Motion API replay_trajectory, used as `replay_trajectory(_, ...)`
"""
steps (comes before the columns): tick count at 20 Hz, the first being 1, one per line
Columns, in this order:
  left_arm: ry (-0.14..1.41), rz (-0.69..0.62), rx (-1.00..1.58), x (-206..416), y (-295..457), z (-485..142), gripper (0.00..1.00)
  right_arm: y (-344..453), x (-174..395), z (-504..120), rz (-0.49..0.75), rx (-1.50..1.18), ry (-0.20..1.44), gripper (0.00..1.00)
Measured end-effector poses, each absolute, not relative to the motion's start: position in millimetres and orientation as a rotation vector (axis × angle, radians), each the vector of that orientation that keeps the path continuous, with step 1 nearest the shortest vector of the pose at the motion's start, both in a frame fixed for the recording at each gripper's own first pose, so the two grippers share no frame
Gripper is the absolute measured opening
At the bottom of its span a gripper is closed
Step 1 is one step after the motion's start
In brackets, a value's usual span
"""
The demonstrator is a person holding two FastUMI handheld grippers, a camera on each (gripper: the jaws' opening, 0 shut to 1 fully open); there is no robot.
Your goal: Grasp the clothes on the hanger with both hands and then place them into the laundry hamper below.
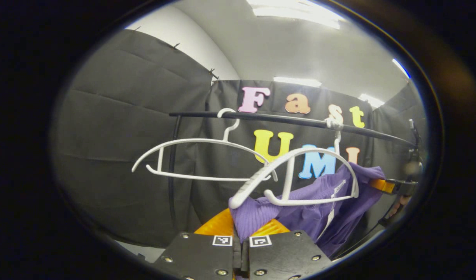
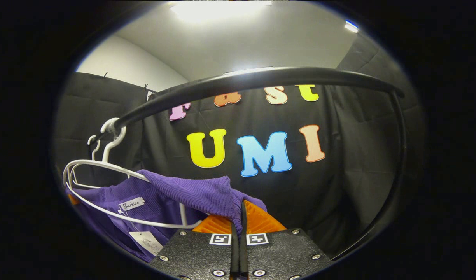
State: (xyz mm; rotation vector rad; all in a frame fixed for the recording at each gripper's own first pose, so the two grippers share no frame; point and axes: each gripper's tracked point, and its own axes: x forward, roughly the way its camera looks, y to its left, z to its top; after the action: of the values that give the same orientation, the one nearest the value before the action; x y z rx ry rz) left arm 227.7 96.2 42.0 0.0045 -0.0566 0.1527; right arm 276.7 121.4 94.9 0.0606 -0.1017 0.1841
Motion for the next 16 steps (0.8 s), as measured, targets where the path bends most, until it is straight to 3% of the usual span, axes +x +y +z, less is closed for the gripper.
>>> replay_trajectory(4, -0.052, 0.168, 0.009, 237.8, 73.7, 38.8, 0.06, 104.6, 286.1, 90.7, 0.202, 0.066, -0.106, 0.00)
replay_trajectory(5, -0.052, 0.173, 0.010, 238.2, 69.5, 37.9, 0.01, 99.9, 289.4, 89.7, 0.202, 0.057, -0.109, 0.00)
replay_trajectory(15, -0.001, 0.174, -0.019, 259.9, 5.5, 11.1, 0.01, 58.5, 295.9, 54.8, 0.221, 0.145, -0.014, 0.00)
replay_trajectory(16, 0.001, 0.162, -0.016, 262.2, -0.5, 10.1, 0.06, 55.9, 291.7, 50.0, 0.221, 0.157, -0.004, 0.00)
